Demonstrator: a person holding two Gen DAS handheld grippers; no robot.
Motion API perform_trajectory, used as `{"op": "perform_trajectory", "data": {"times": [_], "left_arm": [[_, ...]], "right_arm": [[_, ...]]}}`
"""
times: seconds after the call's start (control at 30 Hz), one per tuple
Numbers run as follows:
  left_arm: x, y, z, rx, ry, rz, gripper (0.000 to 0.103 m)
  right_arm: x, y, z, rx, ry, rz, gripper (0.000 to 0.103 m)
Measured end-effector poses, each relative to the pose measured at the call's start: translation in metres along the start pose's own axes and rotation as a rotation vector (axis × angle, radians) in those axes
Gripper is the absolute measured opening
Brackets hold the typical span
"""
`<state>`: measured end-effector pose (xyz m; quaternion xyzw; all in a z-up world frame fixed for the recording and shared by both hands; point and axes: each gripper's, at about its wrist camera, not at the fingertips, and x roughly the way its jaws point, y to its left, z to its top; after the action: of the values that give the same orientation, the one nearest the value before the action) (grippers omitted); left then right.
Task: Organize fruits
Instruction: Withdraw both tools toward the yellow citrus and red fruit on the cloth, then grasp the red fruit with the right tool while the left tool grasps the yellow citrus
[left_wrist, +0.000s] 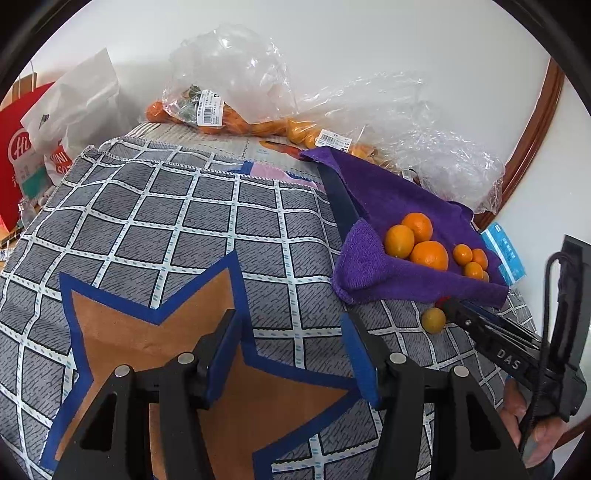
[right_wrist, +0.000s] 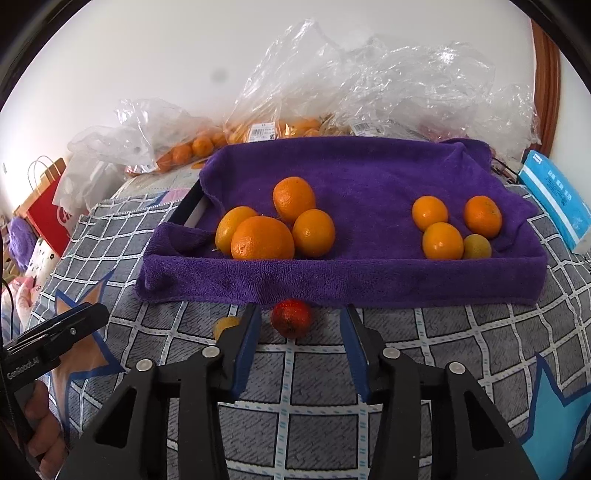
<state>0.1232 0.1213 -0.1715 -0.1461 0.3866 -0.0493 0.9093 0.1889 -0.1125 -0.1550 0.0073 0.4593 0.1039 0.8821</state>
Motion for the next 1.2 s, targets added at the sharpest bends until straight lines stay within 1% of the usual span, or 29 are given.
{"op": "perform_trajectory", "data": {"times": [0.17,0.23,0.3,0.43,0.53,0.57,0.63,0.77,0.83,0.87,0.93,0.97,1.0,1.1,1.13,1.17,1.2], "left_arm": [[0.0,-0.004,0.0,0.024,-0.004,-0.003,0.054],[-0.001,-0.005,0.0,0.031,-0.008,-0.007,0.054],[-0.003,-0.005,0.0,0.037,-0.019,-0.013,0.054],[-0.006,-0.007,0.0,0.057,-0.03,-0.032,0.054],[-0.003,-0.01,-0.002,0.075,0.001,-0.052,0.054],[-0.002,-0.014,-0.003,0.081,0.017,-0.029,0.054],[-0.005,-0.023,-0.006,0.096,0.006,-0.047,0.054],[-0.002,-0.058,-0.01,0.132,0.036,-0.087,0.054],[0.003,-0.076,-0.011,0.158,0.045,-0.09,0.054],[0.007,-0.085,-0.012,0.174,0.046,-0.091,0.054],[0.021,-0.102,-0.015,0.201,0.064,-0.066,0.054],[0.027,-0.108,-0.015,0.204,0.082,-0.059,0.052],[0.032,-0.113,-0.015,0.202,0.095,-0.069,0.051],[0.042,-0.124,-0.013,0.208,0.098,-0.074,0.05],[0.046,-0.127,-0.013,0.211,0.101,-0.066,0.046],[0.051,-0.13,-0.013,0.217,0.108,-0.045,0.04],[0.052,-0.132,-0.012,0.23,0.096,-0.028,0.037]], "right_arm": [[0.011,0.001,0.002,-0.007,0.044,0.007,0.033],[0.012,0.001,0.002,-0.009,0.041,0.008,0.028],[0.012,0.001,0.002,-0.016,0.041,0.017,0.025],[0.002,-0.003,0.0,0.001,0.013,0.03,0.025],[-0.01,-0.01,-0.003,-0.001,0.0,0.017,0.025],[-0.017,-0.013,-0.005,-0.009,-0.005,0.005,0.025],[-0.028,-0.022,-0.009,-0.02,-0.013,-0.02,0.025],[-0.047,-0.045,-0.022,-0.026,-0.023,-0.067,0.025],[-0.055,-0.058,-0.03,-0.013,-0.025,-0.085,0.025],[-0.057,-0.063,-0.032,-0.007,-0.026,-0.091,0.025],[-0.064,-0.073,-0.039,0.01,-0.03,-0.1,0.025],[-0.067,-0.078,-0.043,0.02,-0.032,-0.107,0.025],[-0.071,-0.082,-0.046,0.026,-0.035,-0.114,0.025],[-0.082,-0.094,-0.054,0.045,-0.06,-0.141,0.025],[-0.085,-0.099,-0.056,0.058,-0.071,-0.152,0.025],[-0.086,-0.102,-0.057,0.067,-0.074,-0.153,0.025],[-0.086,-0.106,-0.058,0.081,-0.071,-0.148,0.025]]}}
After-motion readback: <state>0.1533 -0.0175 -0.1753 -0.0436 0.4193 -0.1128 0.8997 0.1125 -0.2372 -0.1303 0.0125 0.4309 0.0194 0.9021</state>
